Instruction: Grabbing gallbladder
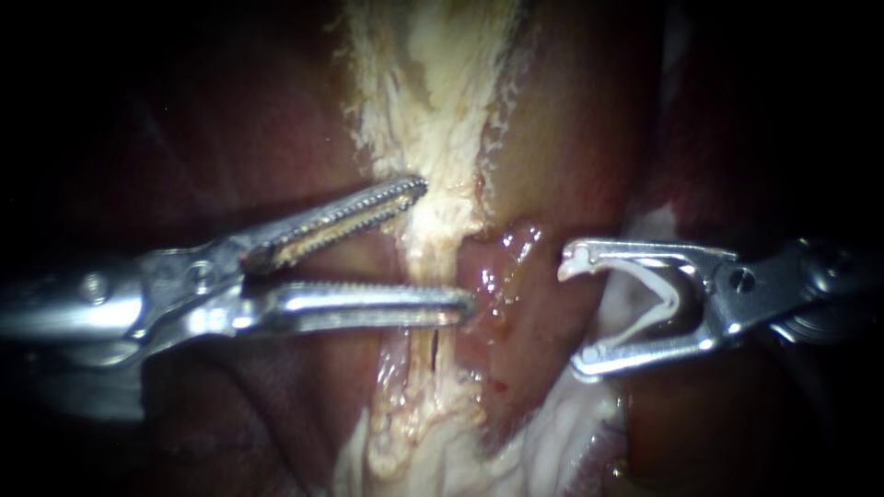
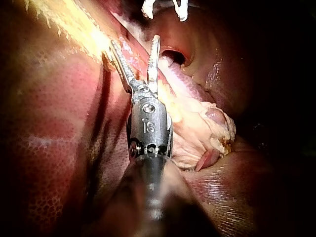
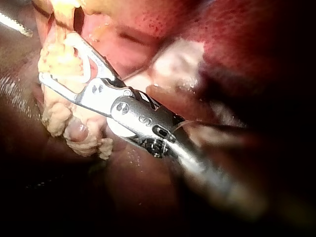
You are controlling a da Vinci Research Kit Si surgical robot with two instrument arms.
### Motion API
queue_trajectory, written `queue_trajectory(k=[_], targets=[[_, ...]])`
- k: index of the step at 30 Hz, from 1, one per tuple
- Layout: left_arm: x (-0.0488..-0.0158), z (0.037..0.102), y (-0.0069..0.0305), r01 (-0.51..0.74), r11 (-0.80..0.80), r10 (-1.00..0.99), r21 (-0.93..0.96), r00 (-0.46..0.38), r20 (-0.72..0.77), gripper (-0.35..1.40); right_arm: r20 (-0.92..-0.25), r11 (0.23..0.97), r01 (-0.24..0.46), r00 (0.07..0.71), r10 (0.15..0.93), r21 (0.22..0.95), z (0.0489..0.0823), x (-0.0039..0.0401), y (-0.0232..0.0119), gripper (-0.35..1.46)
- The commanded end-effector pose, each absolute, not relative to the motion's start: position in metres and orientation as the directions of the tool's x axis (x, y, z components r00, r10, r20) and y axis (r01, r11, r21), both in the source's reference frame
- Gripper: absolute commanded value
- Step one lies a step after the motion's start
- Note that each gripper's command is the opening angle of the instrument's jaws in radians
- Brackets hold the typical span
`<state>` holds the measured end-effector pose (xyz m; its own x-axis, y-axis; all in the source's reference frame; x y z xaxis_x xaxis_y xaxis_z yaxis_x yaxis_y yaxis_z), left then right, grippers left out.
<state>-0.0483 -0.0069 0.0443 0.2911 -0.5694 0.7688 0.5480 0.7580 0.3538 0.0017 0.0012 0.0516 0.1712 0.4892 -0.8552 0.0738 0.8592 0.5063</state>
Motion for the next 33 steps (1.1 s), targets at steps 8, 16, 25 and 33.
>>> queue_trajectory(k=[8, 16, 25, 33], targets=[[-0.0471, 0.0429, -0.0066, 0.580, 0.736, -0.585, 0.349, 0.285, 0.759, 0.54, -0.855, 0.859, 0.074, 0.171, 0.489, 0.506, 0.0516, 0.0016, 0.0012, 0.57], [-0.0463, 0.0439, -0.0056, 0.605, 0.717, -0.598, 0.346, 0.279, 0.752, 0.51, -0.855, 0.859, 0.074, 0.171, 0.489, 0.506, 0.0516, 0.0017, 0.0012, 0.57], [-0.0461, 0.0464, -0.0046, 0.618, 0.694, -0.624, 0.368, 0.263, 0.736, 0.47, -0.855, 0.859, 0.074, 0.171, 0.489, 0.506, 0.0516, 0.0016, 0.0012, 0.57], [-0.0465, 0.0478, -0.0043, 0.627, 0.680, -0.643, 0.380, 0.260, 0.721, 0.46, -0.855, 0.859, 0.074, 0.171, 0.489, 0.506, 0.0516, 0.0016, 0.0012, 0.57]])
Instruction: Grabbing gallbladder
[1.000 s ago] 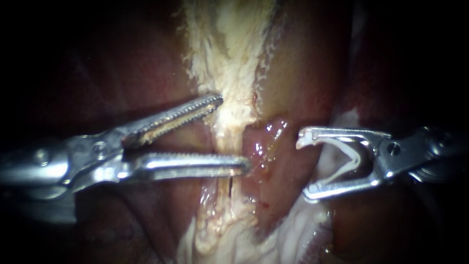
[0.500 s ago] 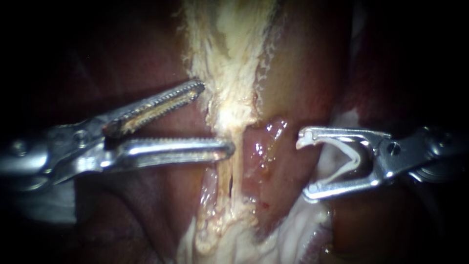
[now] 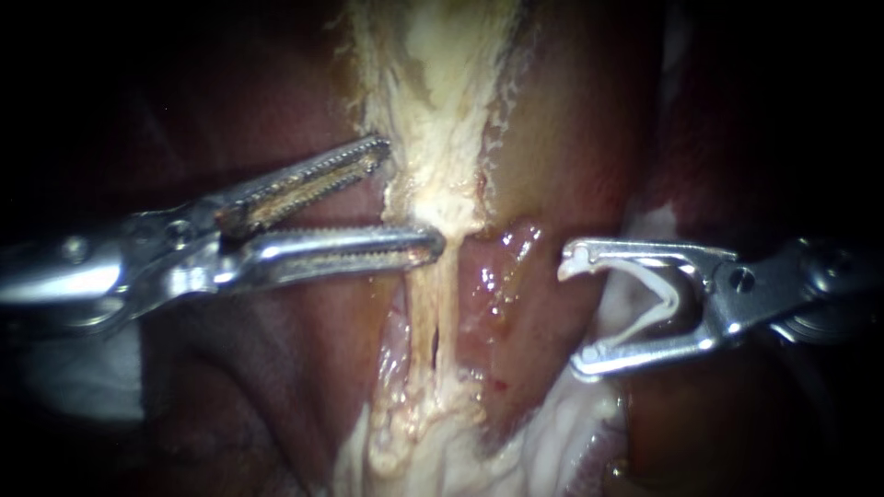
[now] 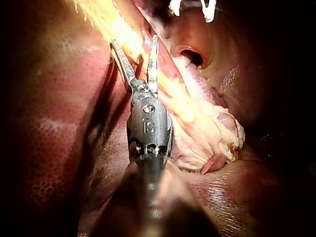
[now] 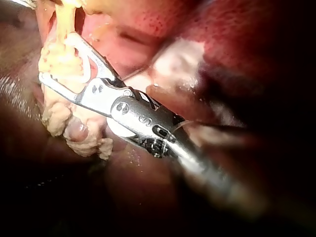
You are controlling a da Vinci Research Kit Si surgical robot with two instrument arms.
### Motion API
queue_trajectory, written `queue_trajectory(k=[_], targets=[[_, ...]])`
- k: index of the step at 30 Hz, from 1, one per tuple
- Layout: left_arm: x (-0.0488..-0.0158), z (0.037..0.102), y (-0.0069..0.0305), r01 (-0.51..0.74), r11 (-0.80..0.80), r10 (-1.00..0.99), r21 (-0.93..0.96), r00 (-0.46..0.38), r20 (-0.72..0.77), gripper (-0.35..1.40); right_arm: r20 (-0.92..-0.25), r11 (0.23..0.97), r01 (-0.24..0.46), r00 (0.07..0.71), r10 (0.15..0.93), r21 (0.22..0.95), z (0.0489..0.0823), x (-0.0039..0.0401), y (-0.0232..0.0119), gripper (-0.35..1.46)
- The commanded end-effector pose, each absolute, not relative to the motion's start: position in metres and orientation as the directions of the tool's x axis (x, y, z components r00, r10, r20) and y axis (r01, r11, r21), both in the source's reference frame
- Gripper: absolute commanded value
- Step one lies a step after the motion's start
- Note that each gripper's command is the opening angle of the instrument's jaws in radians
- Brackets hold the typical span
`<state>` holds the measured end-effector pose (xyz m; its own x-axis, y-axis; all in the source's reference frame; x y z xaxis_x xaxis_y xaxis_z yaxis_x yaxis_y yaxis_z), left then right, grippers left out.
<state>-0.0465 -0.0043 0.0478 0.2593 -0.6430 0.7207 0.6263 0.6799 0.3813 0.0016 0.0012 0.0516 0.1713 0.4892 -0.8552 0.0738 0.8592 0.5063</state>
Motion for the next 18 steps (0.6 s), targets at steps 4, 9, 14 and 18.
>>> queue_trajectory(k=[4, 9, 14, 18], targets=[[-0.0466, 0.0485, -0.0041, 0.631, 0.672, -0.652, 0.387, 0.257, 0.714, 0.46, -0.855, 0.859, 0.074, 0.171, 0.489, 0.506, 0.0516, 0.0017, 0.0012, 0.57], [-0.0469, 0.0492, -0.0038, 0.637, 0.664, -0.660, 0.392, 0.253, 0.707, 0.46, -0.855, 0.859, 0.074, 0.171, 0.489, 0.506, 0.0516, 0.0017, 0.0012, 0.57], [-0.0473, 0.0499, -0.0037, 0.636, 0.659, -0.670, 0.402, 0.253, 0.698, 0.44, -0.855, 0.859, 0.074, 0.171, 0.489, 0.506, 0.0516, 0.0017, 0.0012, 0.57], [-0.0475, 0.0503, -0.0037, 0.639, 0.652, -0.678, 0.408, 0.250, 0.691, 0.44, -0.855, 0.859, 0.074, 0.171, 0.489, 0.506, 0.0516, 0.0017, 0.0012, 0.57]])
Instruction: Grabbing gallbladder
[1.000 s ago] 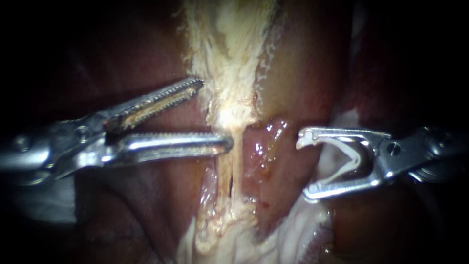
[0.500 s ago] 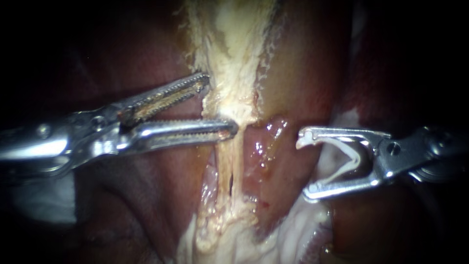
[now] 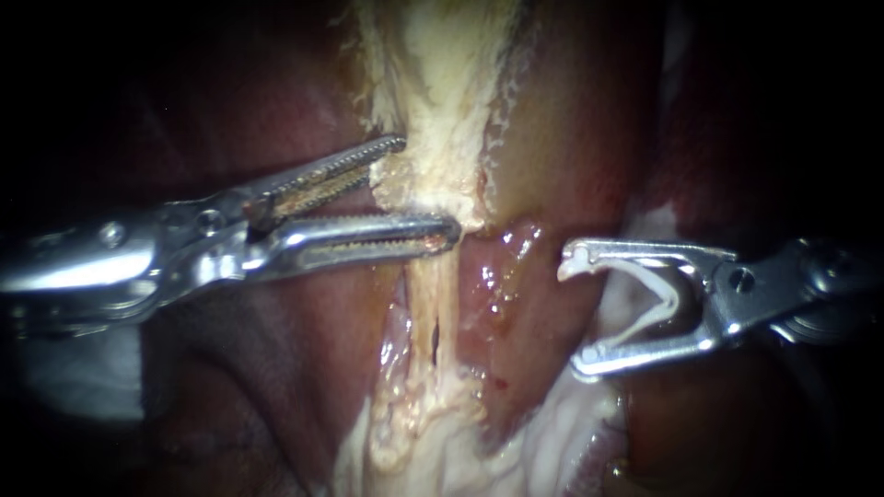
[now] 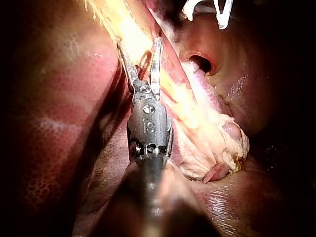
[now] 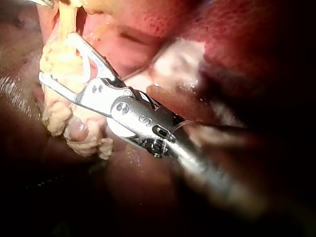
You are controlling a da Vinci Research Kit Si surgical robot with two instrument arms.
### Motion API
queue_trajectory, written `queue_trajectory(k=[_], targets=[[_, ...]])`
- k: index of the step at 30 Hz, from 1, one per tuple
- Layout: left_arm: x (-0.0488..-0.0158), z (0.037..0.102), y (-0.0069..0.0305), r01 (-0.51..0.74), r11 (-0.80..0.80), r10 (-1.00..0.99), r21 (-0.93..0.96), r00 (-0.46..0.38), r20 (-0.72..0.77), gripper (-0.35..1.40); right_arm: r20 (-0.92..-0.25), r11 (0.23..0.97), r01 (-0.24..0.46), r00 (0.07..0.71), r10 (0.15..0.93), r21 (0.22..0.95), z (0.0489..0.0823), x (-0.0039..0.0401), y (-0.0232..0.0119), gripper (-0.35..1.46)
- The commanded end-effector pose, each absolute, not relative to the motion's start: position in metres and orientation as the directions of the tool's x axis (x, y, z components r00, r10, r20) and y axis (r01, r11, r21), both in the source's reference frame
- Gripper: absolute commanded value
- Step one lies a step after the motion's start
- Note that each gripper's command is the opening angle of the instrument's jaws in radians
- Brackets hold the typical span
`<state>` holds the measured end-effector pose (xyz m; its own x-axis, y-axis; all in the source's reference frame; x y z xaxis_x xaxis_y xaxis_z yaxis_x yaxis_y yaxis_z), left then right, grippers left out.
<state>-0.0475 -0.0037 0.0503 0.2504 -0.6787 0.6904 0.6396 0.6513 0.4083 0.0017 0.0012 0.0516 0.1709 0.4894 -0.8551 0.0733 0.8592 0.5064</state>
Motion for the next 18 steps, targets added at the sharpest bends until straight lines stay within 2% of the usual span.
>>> queue_trajectory(k=[1, 11, 13, 14, 15, 18], targets=[[-0.0475, 0.0504, -0.0037, 0.639, 0.649, -0.683, 0.414, 0.248, 0.687, 0.42, -0.855, 0.859, 0.074, 0.171, 0.489, 0.506, 0.0515, 0.0017, 0.0012, 0.57], [-0.0479, 0.0508, -0.0034, 0.631, 0.642, -0.696, 0.435, 0.241, 0.676, 0.37, -0.855, 0.859, 0.074, 0.171, 0.489, 0.506, 0.0515, 0.0018, 0.0012, 0.57], [-0.0480, 0.0509, -0.0033, 0.629, 0.643, -0.698, 0.437, 0.246, 0.673, 0.22, -0.855, 0.859, 0.074, 0.171, 0.489, 0.506, 0.0515, 0.0018, 0.0012, 0.57], [-0.0480, 0.0509, -0.0033, 0.632, 0.635, -0.706, 0.444, 0.241, 0.666, 0.02, -0.855, 0.859, 0.074, 0.171, 0.489, 0.506, 0.0515, 0.0018, 0.0012, 0.57], [-0.0479, 0.0509, -0.0033, 0.635, 0.627, -0.717, 0.451, 0.245, 0.653, -0.33, -0.855, 0.859, 0.074, 0.171, 0.489, 0.506, 0.0515, 0.0018, 0.0012, 0.57], [-0.0476, 0.0510, -0.0032, 0.639, 0.606, -0.755, 0.473, 0.274, 0.596, -0.35, -0.855, 0.859, 0.074, 0.170, 0.489, 0.506, 0.0515, 0.0018, 0.0012, 0.57]])
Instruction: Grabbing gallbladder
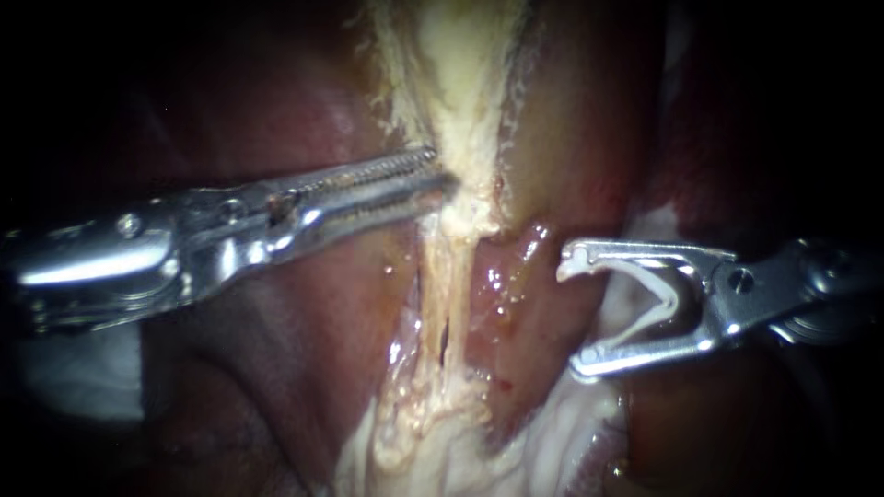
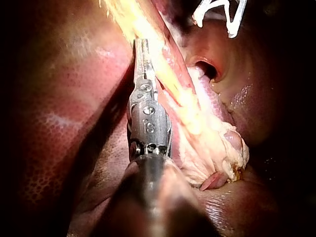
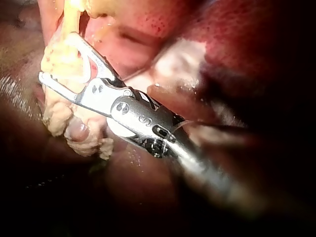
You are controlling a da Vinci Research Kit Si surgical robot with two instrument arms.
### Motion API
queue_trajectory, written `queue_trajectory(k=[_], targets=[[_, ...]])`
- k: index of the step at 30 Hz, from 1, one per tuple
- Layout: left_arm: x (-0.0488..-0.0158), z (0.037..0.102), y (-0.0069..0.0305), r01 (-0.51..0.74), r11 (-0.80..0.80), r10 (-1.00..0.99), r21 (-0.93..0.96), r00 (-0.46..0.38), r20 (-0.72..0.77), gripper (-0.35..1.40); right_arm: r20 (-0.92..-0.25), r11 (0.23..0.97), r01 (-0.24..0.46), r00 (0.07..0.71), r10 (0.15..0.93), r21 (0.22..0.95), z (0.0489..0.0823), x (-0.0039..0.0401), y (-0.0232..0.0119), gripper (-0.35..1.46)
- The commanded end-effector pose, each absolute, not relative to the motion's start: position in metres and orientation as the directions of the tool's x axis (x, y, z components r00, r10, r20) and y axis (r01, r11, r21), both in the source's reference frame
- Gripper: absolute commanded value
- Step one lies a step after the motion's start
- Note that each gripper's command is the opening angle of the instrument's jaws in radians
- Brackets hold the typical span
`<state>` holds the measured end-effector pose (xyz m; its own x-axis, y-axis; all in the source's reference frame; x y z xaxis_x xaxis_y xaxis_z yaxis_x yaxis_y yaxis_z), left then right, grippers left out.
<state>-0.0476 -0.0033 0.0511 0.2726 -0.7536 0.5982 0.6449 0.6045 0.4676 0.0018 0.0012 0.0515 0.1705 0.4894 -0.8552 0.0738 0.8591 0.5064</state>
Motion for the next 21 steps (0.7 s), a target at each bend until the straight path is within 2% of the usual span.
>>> queue_trajectory(k=[1, 21], targets=[[-0.0475, 0.0510, -0.0032, 0.636, 0.604, -0.763, 0.481, 0.287, 0.579, -0.35, -0.855, 0.859, 0.074, 0.170, 0.489, 0.506, 0.0515, 0.0018, 0.0012, 0.57], [-0.0472, 0.0499, -0.0029, 0.630, 0.593, -0.780, 0.502, 0.292, 0.554, -0.35, -0.855, 0.859, 0.073, 0.171, 0.489, 0.506, 0.0516, 0.0017, 0.0012, 0.57]])
